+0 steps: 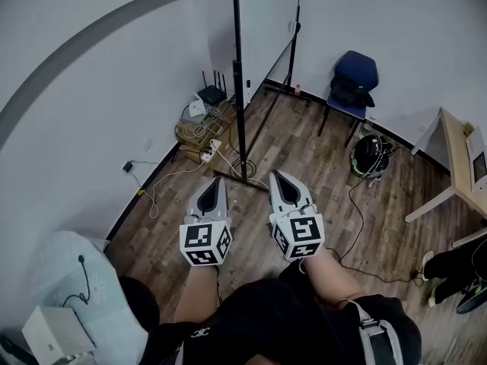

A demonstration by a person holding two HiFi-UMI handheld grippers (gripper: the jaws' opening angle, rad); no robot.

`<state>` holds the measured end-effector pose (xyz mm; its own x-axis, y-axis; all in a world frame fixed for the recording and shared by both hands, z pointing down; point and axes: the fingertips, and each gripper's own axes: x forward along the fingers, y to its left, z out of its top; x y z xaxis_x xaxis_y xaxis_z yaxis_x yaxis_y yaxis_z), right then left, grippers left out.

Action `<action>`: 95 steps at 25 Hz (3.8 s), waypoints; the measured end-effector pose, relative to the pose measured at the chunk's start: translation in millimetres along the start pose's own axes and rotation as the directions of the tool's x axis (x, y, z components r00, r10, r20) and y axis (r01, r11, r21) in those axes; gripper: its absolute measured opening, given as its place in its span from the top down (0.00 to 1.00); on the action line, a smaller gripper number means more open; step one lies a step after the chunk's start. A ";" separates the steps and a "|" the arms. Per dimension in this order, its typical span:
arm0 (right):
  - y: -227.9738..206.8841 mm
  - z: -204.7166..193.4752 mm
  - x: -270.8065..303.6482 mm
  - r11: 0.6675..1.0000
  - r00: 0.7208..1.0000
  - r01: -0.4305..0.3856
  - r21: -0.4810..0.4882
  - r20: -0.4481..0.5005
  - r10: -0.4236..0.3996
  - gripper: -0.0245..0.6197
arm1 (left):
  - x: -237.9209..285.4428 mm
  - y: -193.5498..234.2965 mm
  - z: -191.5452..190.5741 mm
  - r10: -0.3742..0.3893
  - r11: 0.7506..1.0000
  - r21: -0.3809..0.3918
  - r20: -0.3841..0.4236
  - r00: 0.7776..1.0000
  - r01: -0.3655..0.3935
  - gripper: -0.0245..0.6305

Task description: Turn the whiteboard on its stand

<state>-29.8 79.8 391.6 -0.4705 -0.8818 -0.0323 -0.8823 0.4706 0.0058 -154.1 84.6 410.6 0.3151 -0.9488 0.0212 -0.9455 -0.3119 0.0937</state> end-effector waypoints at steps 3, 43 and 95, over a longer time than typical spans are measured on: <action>4.8 -7.7 -1.6 1.000 1.000 0.013 0.006 -0.025 -0.012 0.97 | -4.7 12.1 -0.2 -0.022 0.998 -0.051 -0.008 1.000 0.021 0.95; -217.8 -22.2 245.8 0.994 0.995 -0.071 0.086 -0.067 0.077 0.97 | 311.3 55.4 -19.8 0.156 0.988 0.013 -0.115 0.981 -0.155 0.95; -271.5 -41.5 262.4 0.968 0.962 0.246 0.039 -0.136 -0.239 0.97 | 495.1 142.9 -77.7 -0.001 0.996 0.089 -0.199 0.980 0.019 0.68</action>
<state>85.9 -280.6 423.1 -0.2430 -0.9645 0.1030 -0.9699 0.2399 -0.0416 -126.9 -425.9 511.9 0.3263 -0.9195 0.2192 -0.9428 -0.3333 0.0054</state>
